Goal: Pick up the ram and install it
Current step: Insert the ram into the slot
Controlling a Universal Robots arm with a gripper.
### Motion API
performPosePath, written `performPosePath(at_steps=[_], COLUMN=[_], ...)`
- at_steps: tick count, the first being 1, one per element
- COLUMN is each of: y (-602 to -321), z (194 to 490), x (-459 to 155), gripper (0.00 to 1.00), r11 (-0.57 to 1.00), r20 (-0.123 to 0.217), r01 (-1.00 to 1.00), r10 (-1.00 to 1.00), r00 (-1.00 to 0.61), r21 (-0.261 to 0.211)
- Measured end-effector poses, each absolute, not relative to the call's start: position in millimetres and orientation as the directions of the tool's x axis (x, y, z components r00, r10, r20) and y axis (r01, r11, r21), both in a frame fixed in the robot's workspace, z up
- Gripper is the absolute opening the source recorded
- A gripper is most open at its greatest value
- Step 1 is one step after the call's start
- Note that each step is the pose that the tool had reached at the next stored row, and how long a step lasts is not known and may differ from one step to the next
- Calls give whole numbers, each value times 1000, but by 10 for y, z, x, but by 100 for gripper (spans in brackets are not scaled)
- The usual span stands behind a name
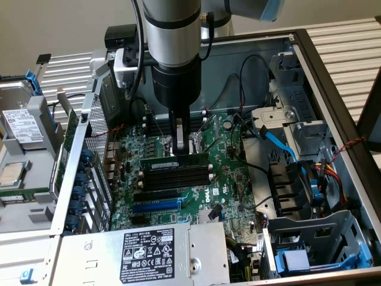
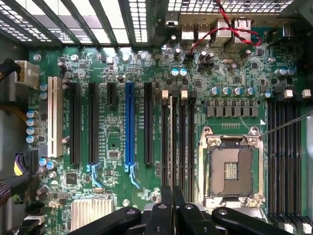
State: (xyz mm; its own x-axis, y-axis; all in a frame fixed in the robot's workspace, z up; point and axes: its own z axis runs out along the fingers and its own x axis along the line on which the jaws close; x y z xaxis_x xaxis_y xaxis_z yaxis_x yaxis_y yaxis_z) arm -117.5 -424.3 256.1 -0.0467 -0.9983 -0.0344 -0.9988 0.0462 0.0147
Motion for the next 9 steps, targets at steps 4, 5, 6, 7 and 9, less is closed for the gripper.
performPosePath(at_steps=[4, 5, 6, 7, 9], y=[-4251, -4252, -4252, -4252, -4252], z=[2532, 2525, 2518, 2512, 2505], x=[-1173, -1173, -1173, -1173, -1169], gripper=[12, 12, 12, 12, 12], r11=[44, 42, 41, 39, 35], r20=[-35, -34, -34, -34, -34], r01=[-999, -999, -999, -999, -999], r10=[-998, -998, -999, -999, -999], r00=[-44, -43, -41, -40, -36], r21=[15, 15, 15, 15, 15])
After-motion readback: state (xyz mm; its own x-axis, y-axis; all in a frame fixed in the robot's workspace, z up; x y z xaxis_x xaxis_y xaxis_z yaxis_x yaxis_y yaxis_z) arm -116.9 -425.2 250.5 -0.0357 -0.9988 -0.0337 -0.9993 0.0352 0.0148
